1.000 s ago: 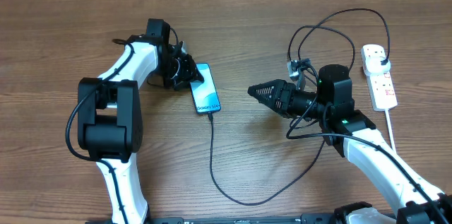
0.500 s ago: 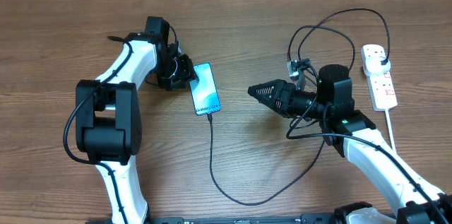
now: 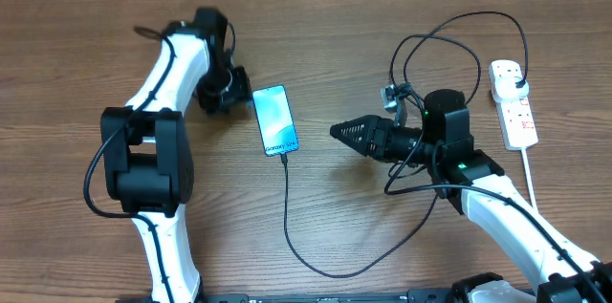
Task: Plug charger to phone and switch on socket
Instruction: 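Open both grippers and withdraw them from the phone and cable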
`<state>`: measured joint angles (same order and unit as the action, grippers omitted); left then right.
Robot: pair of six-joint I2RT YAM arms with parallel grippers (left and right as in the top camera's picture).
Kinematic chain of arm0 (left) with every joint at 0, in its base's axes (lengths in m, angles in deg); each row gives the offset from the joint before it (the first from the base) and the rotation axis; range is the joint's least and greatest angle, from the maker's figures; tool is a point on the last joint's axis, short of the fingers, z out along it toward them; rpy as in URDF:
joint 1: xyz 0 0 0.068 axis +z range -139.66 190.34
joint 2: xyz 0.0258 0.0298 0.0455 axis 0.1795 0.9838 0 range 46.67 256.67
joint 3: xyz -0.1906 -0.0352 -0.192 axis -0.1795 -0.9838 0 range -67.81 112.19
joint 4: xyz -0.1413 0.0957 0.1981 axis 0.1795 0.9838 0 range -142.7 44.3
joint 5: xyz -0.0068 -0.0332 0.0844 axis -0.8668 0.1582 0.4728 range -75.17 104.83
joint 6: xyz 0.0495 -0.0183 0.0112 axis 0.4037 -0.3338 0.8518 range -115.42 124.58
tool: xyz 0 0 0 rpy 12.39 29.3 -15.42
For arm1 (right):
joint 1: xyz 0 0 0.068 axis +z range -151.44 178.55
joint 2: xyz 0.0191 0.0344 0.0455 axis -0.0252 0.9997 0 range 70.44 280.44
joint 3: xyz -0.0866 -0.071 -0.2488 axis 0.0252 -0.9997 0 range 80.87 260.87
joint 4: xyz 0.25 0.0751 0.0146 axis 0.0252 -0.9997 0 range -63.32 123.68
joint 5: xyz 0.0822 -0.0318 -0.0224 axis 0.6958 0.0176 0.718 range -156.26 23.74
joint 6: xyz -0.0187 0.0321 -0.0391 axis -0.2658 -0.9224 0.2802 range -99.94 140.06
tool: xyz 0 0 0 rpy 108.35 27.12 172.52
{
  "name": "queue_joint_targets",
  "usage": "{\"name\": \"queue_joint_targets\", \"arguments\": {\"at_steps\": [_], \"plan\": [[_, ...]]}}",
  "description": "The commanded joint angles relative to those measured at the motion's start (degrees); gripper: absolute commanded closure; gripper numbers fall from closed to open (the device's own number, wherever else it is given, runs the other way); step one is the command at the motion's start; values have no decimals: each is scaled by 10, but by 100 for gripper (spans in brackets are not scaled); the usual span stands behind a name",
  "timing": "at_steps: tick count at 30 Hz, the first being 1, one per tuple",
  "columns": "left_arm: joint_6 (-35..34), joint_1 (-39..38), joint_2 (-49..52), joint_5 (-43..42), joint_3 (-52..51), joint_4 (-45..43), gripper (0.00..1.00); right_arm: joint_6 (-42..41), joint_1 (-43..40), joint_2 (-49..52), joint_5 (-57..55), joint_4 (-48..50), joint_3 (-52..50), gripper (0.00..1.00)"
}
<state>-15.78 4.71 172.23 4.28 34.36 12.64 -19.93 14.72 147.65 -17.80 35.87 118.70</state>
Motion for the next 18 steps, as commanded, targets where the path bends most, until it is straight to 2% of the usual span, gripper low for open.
{"name": "queue_joint_targets", "arguments": {"at_steps": [1, 7, 10, 14, 18], "plan": [[11, 0, -7, 22, 129, 56, 48, 35, 2, -6, -5, -11, 2, 28], [11, -1, -19, 20, 305, 156, 49, 89, 2, -15, -57, -124, 18, 27], [27, -1, -30, 20, 395, 198, 46, 145, 2, -43, -136, -250, 56, 27], [42, -1, -38, 20, 453, 230, 44, 180, 2, -85, -252, -381, 105, 27], [41, -1, -40, 20, 467, 243, 41, 181, 2, -141, -376, -482, 167, 17]]}}
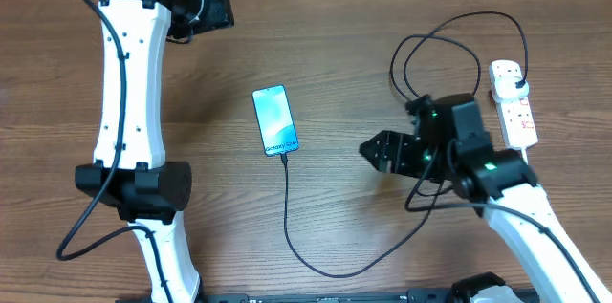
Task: Plug charger to phone and switch on socket
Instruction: 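Open both grippers and withdraw them from the phone and cable, then move the right gripper to the power strip's switch beside the charger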
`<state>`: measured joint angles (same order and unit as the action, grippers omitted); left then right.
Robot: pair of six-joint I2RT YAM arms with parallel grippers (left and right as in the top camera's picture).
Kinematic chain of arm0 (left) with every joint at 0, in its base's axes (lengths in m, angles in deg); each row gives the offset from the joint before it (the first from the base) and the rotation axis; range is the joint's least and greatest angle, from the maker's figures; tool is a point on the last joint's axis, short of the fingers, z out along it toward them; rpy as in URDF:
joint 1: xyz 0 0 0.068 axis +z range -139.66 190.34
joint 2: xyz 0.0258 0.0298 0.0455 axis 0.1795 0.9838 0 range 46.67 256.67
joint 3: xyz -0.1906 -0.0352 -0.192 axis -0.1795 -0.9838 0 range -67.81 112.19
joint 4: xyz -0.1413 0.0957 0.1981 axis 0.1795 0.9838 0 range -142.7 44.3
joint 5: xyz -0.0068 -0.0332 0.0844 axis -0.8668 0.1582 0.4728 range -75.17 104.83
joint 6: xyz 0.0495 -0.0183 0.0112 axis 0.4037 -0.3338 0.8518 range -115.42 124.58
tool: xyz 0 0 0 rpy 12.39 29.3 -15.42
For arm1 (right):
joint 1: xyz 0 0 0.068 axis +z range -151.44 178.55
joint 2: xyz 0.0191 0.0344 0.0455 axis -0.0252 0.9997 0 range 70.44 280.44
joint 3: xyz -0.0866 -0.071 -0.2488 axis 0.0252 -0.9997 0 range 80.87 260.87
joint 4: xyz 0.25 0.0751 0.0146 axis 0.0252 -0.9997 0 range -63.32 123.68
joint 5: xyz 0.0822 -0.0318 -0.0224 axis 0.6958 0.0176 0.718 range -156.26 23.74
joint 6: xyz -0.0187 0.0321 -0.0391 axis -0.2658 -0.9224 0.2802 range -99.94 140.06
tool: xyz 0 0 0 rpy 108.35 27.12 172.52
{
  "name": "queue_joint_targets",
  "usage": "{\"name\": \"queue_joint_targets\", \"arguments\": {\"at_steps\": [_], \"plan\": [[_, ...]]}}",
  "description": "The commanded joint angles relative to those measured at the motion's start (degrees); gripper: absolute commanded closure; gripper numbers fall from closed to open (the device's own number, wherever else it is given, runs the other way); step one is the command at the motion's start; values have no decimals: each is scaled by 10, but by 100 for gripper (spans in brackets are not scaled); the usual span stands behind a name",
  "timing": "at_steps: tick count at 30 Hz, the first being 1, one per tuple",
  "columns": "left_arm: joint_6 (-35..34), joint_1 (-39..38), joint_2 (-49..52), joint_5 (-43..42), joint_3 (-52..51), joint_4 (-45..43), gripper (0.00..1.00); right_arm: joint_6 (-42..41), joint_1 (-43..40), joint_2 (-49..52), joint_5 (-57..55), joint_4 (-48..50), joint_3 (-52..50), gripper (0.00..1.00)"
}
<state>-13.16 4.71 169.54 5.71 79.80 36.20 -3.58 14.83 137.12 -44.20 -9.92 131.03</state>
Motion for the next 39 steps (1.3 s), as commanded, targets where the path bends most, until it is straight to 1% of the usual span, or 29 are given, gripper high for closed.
{"name": "queue_joint_targets", "arguments": {"at_steps": [1, 2, 3, 4, 6, 9, 10, 11, 12, 14, 15, 20, 24, 27, 30, 31, 35, 39], "plan": [[15, -1, -13, 6, 13, 12, 38, 17, 1, -49, -139, -41, 59, 15], [15, -1, -13, 6, 13, 16, 36, 17, 0, -60, -160, -55, 72, 15], [15, -1, -13, 7, 13, 21, 30, 16, -3, -68, -172, -64, 82, 15], [15, -1, -13, 8, 13, 27, 21, 16, -12, -78, -179, -74, 95, 15], [15, -1, -13, 8, 13, 35, 0, 16, -37, -95, -178, -85, 110, 15], [15, -1, -13, 7, 13, 37, 0, 17, -80, -111, -168, -95, 115, 16], [15, -1, -13, 7, 13, 37, 0, 17, -97, -114, -160, -97, 116, 22], [15, -1, -13, 7, 13, 37, 0, 17, -120, -115, -145, -101, 115, 39], [15, -1, -13, 7, 13, 37, 0, 21, -130, -115, -137, -102, 116, 48], [15, -1, -13, 7, 13, 37, 0, 32, -173, -114, -101, -109, 116, 83], [15, -1, -13, 7, 13, 37, 0, 32, -195, -114, -87, -113, 116, 96], [15, -1, -13, 7, 13, 37, 0, 47, -261, -114, -52, -126, 129, 96], [15, -1, -13, 8, 13, 37, 0, 49, -308, -104, -52, -143, 162, 97], [15, -1, -13, 7, 13, 37, 0, 62, -346, -78, -28, -160, 197, 97], [15, -1, -13, 7, 13, 37, 0, 71, -403, -35, 12, -166, 231, 97], [15, -1, -13, 8, 13, 37, 0, 74, -412, -29, 21, -162, 233, 97], [15, -1, -13, 8, 13, 37, 0, 75, -489, 40, 97, -133, 235, 96], [15, -1, -13, 8, 13, 37, 0, 75, -540, 119, 136, -105, 235, 96]]}}
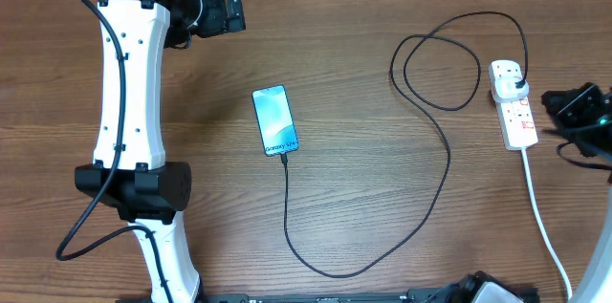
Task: Plug charger to phone and switch on socket
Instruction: 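Move the right gripper to the power strip's switch beside the charger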
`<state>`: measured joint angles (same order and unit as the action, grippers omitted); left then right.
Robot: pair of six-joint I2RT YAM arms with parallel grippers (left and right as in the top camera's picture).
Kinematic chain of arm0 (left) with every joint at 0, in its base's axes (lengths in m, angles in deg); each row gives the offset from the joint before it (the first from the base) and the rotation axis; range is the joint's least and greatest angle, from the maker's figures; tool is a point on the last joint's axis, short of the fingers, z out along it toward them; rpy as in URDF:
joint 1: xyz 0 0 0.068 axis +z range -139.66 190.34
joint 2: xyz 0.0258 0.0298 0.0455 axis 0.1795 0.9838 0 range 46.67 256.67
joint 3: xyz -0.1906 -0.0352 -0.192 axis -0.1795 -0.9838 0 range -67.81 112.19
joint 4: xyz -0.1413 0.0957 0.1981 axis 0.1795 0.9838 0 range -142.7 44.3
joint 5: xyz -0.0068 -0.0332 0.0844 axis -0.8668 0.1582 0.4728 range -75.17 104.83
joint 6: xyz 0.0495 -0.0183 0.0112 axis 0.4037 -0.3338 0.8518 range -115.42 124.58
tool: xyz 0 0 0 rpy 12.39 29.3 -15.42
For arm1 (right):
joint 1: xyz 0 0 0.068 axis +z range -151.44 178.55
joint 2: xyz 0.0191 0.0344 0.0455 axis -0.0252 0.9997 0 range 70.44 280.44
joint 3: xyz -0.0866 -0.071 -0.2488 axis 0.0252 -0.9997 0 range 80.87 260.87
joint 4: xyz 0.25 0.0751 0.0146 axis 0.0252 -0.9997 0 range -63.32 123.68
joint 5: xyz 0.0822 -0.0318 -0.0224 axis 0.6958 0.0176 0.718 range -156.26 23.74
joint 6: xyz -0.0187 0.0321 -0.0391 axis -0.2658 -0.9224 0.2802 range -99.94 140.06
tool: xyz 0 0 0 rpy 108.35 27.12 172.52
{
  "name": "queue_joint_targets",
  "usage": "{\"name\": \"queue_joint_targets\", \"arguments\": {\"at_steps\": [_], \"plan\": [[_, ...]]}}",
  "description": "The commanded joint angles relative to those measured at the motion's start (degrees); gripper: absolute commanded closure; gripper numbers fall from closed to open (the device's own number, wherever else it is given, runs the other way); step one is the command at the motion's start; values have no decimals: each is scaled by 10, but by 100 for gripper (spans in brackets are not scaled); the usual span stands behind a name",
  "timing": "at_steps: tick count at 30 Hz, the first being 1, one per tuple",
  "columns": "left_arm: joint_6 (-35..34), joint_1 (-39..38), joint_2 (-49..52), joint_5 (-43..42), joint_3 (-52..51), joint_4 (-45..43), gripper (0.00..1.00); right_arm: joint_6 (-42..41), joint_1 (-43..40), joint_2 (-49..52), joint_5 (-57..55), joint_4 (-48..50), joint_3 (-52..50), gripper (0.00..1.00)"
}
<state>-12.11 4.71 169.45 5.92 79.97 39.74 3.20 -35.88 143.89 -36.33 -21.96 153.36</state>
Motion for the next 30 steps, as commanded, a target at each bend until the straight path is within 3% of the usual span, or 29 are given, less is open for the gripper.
{"name": "queue_joint_targets", "arguments": {"at_steps": [1, 9, 17, 30], "plan": [[4, -1, -12, 5, 11, 1, 0, 7, -41, 65, 63, 21, 11, 96], [4, -1, -12, 5, 11, 1, 0, -7, -103, 204, 113, 110, 9, 96], [4, -1, -12, 5, 11, 1, 0, -59, -113, 313, 124, 193, 5, 96], [4, -1, -12, 5, 11, 1, 0, -87, -102, 386, 139, 263, 4, 96]]}}
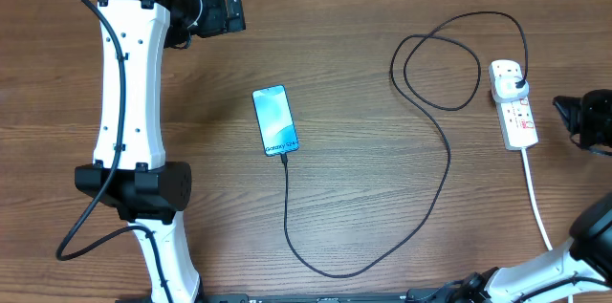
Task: Plug charger to phone and switch on socket
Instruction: 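Move the right gripper to the power strip's switch beside the charger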
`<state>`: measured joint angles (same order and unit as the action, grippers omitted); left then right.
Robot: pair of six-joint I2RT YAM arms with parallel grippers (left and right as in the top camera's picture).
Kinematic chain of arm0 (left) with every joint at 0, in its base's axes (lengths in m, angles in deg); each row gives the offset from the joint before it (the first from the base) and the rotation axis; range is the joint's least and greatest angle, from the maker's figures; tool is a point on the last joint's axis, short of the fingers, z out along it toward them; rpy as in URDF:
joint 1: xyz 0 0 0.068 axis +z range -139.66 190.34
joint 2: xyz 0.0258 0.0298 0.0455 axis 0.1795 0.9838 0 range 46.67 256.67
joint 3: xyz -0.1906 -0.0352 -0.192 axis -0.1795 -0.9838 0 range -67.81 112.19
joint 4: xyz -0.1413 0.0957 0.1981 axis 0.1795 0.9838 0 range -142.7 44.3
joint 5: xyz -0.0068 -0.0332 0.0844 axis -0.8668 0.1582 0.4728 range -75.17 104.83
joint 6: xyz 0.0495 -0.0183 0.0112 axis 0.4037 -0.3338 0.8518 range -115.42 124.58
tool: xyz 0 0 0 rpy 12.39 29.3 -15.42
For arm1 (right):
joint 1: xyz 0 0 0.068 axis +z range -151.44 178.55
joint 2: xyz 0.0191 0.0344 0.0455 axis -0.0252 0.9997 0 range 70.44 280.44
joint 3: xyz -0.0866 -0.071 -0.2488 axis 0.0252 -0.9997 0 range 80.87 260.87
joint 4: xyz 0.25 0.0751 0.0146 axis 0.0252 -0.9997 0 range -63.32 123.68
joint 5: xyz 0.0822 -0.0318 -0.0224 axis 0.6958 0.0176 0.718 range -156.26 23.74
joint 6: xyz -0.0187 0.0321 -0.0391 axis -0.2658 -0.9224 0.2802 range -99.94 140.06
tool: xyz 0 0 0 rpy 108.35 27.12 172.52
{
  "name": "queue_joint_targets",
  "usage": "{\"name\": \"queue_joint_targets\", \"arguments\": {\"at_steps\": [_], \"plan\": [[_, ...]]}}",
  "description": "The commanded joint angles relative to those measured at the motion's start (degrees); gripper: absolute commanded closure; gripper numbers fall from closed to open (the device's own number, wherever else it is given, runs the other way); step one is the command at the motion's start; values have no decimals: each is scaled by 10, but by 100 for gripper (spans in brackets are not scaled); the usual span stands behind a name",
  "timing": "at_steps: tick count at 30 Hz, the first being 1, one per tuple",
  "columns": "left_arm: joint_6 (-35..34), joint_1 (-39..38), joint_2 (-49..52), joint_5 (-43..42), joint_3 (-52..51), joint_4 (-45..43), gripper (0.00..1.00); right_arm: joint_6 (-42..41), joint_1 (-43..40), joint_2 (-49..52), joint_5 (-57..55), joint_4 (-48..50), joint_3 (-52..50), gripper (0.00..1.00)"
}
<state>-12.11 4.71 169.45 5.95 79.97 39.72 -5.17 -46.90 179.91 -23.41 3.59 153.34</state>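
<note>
A phone [275,120] lies face up on the wooden table with its screen lit. A black charger cable [421,198] is plugged into its lower end and loops across to a black plug in the white power strip [514,107] at the right. My left gripper [229,9] is raised at the far left, well away from the phone; its fingers look apart. My right gripper [566,112] sits at the right edge, just right of the strip; whether it is open or shut is unclear.
The strip's white lead [537,203] runs down toward the front right edge. The left arm's white links [124,83] rise over the left part of the table. The cable forms a large loop [440,64] between phone and strip.
My right gripper has shifted slightly at the right edge beside the power strip. The left arm, phone, cable and strip are unchanged.
At first my left gripper was beside the phone's top and my right gripper lay near the plugged-in cable end. Then the left arm stood raised at the far left and the right gripper was farther back. Later the right gripper was beside the power strip, where it stays.
</note>
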Motion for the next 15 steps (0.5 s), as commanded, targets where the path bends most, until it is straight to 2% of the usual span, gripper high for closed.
{"name": "queue_joint_targets", "arguments": {"at_steps": [1, 15], "plan": [[4, -1, -12, 5, 11, 1, 0, -3, 12, 33, 10, 12, 5, 96], [4, -1, -12, 5, 11, 1, 0, -23, 41, 83, 8, 67, 3, 96]]}}
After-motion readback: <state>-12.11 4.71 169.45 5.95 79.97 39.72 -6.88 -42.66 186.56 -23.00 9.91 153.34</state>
